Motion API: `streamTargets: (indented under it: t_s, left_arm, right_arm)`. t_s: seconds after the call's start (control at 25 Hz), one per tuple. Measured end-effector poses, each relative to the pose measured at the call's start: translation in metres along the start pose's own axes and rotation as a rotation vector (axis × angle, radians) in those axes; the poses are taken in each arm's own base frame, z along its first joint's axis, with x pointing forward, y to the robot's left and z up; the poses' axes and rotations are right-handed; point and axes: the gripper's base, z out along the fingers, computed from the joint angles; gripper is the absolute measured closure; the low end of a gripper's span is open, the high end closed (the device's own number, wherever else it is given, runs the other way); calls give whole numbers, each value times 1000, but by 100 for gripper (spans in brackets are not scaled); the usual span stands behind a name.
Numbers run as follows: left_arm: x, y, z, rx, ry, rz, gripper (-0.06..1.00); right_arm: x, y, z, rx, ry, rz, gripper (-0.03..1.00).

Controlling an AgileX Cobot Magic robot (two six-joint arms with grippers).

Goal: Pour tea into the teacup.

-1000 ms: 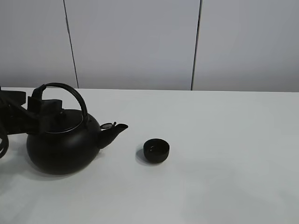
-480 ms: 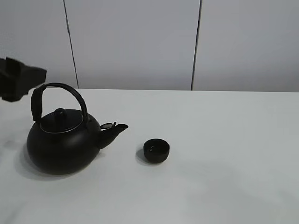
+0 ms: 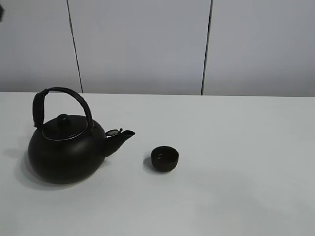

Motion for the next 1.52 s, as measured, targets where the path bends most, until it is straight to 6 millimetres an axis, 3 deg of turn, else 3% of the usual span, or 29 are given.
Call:
streamTargets:
  t_s: [0.16, 0.28, 0.4, 0.64, 0.8, 0.88, 1.12, 1.32, 1.52]
  left_arm:
    - [6, 58, -33, -193, 32, -141, 29]
    - [7, 69, -66, -251, -6, -206, 29]
    - [15, 57, -99, -235, -67, -215, 29]
    - [71, 18, -155, -145, -104, -239, 29]
    - [98, -2, -200, -120, -232, -202, 29]
    - [108, -8, -213, -110, -245, -213, 29]
    - [140, -13, -231, -151, -194, -289, 29]
    - [162, -20, -242, -156, -157, -246, 29]
    - [182, -22, -226, -137, -29, -229, 29]
  right_arm:
    - [0, 0, 0, 0, 0, 0, 28]
    - [0, 0, 0, 0, 0, 0, 28]
    - [0, 0, 0, 0, 0, 0, 28]
    - [0, 0, 0, 0, 0, 0, 28]
    - [0, 0, 0, 0, 0, 0, 28]
    - [0, 0, 0, 0, 0, 0, 28]
    - [0, 0, 0, 0, 0, 0, 28]
    - [0, 0, 0, 0, 0, 0, 28]
    - [0, 0, 0, -1, 0, 0, 28]
